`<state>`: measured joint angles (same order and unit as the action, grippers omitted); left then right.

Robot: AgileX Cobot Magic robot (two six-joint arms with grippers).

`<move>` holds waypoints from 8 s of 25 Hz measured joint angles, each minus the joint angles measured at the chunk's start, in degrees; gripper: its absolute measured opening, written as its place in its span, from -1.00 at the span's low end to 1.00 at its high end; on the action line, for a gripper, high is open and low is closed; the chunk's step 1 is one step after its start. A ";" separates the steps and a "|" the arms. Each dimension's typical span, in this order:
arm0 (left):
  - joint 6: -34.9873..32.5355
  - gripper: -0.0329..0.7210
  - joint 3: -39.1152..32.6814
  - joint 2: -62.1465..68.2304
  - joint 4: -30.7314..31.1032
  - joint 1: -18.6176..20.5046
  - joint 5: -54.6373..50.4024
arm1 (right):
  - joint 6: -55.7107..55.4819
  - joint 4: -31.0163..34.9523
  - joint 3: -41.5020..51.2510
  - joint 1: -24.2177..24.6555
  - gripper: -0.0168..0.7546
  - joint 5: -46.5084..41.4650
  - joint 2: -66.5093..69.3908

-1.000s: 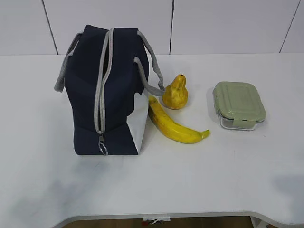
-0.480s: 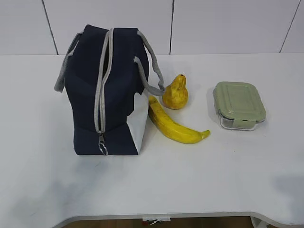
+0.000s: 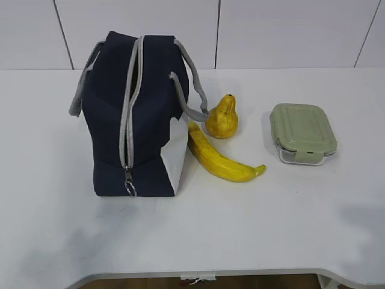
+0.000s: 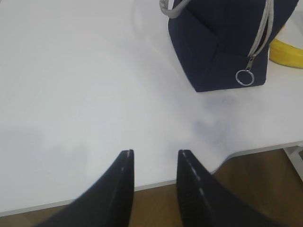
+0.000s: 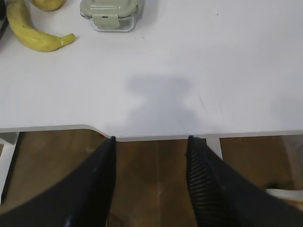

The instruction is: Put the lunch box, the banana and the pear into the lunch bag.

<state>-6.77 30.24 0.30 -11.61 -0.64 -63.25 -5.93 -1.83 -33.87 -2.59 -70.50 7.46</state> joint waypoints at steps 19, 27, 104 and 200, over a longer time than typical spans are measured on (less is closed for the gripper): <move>0.00 -0.29 0.00 0.00 -0.61 0.00 0.00 | -4.38 0.33 -9.79 0.00 0.07 5.48 37.43; 0.00 -0.29 0.00 0.00 -0.61 0.00 0.00 | -4.46 0.42 -17.42 0.00 0.07 9.45 51.74; 0.00 -0.28 0.00 0.00 0.27 0.00 0.00 | 53.31 64.51 -49.46 28.18 0.56 2.54 116.44; 0.00 -0.28 0.00 0.68 -3.36 0.00 1.25 | 46.72 64.60 -49.92 24.26 0.06 3.63 113.09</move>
<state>-6.77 30.24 0.98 -14.97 -0.64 -62.00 40.80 62.77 -83.79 21.68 -66.87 120.55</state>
